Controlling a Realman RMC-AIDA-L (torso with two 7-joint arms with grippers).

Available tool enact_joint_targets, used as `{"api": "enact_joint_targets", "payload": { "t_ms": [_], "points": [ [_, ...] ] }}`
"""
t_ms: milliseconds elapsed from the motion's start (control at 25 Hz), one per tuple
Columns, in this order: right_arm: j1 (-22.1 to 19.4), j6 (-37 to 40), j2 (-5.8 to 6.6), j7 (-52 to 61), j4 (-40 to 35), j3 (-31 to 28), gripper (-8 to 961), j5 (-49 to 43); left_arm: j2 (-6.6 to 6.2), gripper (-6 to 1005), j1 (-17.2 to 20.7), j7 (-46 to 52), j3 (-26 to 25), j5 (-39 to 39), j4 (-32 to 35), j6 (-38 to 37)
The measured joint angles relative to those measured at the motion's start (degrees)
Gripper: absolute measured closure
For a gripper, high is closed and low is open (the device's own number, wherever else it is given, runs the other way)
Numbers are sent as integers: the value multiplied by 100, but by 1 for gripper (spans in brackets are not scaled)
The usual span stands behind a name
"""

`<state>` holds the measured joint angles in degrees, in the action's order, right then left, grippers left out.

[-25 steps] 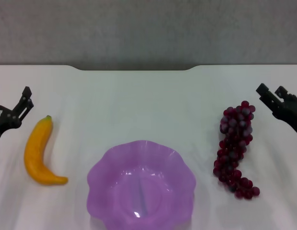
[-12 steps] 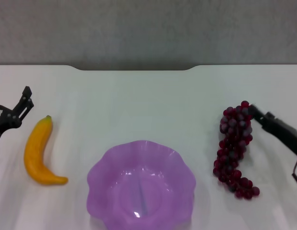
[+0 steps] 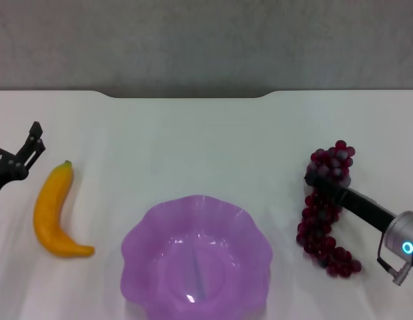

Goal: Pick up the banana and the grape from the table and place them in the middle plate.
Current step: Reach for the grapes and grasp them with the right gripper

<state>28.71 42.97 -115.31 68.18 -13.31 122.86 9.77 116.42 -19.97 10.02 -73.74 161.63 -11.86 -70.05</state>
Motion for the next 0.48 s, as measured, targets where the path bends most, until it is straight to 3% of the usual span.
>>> {"api": "enact_joint_targets", "payload": {
  "t_ms": [480],
  "points": [
    [-62,-388,1,-280,-253,-116,225,71,-6,116,27,0,0,-1,0,-9]
  ]
}}
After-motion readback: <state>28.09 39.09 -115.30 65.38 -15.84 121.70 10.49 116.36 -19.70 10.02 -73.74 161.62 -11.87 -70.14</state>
